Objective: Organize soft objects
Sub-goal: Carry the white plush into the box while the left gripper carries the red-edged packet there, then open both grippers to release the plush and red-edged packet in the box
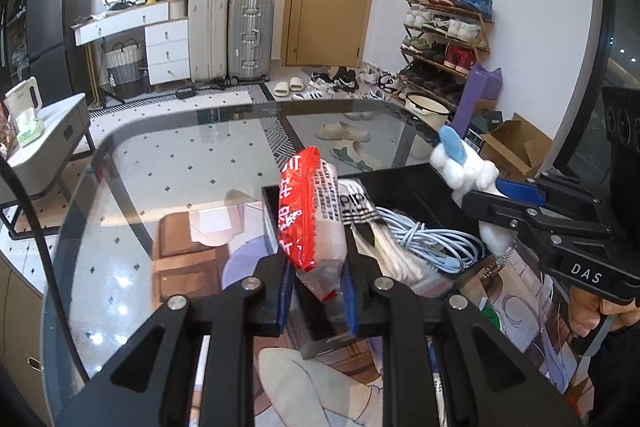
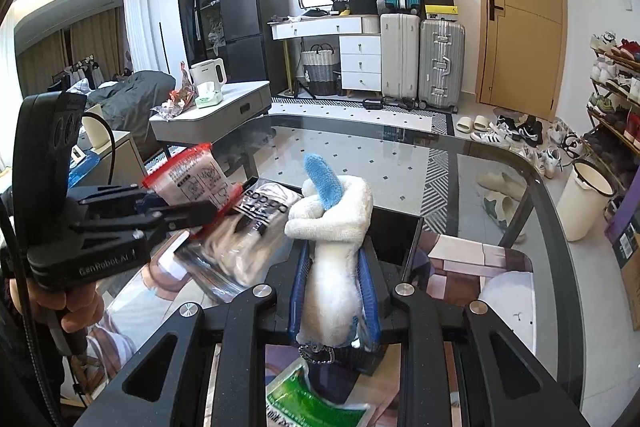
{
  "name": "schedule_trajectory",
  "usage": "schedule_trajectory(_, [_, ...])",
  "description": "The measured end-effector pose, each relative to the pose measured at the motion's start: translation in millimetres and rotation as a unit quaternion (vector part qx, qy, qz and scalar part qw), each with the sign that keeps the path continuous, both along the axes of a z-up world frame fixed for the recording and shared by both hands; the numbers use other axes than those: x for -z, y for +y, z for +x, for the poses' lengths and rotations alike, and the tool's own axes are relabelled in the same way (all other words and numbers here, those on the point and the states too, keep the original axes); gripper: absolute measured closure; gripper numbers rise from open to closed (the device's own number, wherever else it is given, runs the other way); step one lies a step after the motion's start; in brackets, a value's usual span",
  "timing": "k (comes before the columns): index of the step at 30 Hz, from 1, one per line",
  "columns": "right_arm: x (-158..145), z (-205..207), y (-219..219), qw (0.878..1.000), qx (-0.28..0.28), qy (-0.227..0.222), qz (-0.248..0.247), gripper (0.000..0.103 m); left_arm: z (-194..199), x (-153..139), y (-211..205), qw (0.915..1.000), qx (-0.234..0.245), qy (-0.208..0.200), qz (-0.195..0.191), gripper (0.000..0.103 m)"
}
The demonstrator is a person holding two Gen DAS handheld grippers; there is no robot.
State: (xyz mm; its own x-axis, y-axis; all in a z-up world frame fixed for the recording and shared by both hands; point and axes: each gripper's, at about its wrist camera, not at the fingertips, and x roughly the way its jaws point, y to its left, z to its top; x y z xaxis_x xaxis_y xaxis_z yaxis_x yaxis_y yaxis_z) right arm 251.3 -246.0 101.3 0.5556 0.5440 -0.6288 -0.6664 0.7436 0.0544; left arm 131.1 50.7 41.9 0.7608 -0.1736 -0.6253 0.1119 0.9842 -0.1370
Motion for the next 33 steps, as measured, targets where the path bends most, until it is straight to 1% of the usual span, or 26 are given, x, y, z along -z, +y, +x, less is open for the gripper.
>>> schedule_trajectory(9, [9,12,9,1.000,-0.002,0.009,-0.007,0.079,14,13,-13,0.9996,0.018,0.022,0.005,0.084])
schedule_trajectory(17, [20,21,18,1.000,-0.009,0.020,-0.020,0.079,23,13,-19,0.9991,0.025,0.032,0.011,0.084])
schedule_trajectory(24, [29,28,27,0.999,-0.018,0.025,-0.031,0.079,23,13,-20,0.9989,0.026,0.034,0.020,0.084])
schedule_trajectory(26, [31,30,29,0.999,-0.019,0.028,-0.034,0.078,22,11,-19,0.9990,0.023,0.033,0.020,0.082])
schedule_trajectory(29, [29,32,28,0.999,-0.012,0.018,-0.038,0.074,21,8,-17,0.9991,0.022,0.030,0.017,0.080])
schedule_trajectory(31, [27,29,24,0.999,-0.008,0.013,-0.035,0.065,18,6,-17,0.9993,0.021,0.026,0.018,0.080])
schedule_trajectory(32, [26,28,22,0.999,-0.007,0.010,-0.033,0.056,17,4,-17,0.9993,0.022,0.023,0.017,0.080])
schedule_trajectory(33, [24,26,19,0.999,-0.004,0.004,-0.032,0.053,15,2,-17,0.9994,0.024,0.019,0.017,0.080])
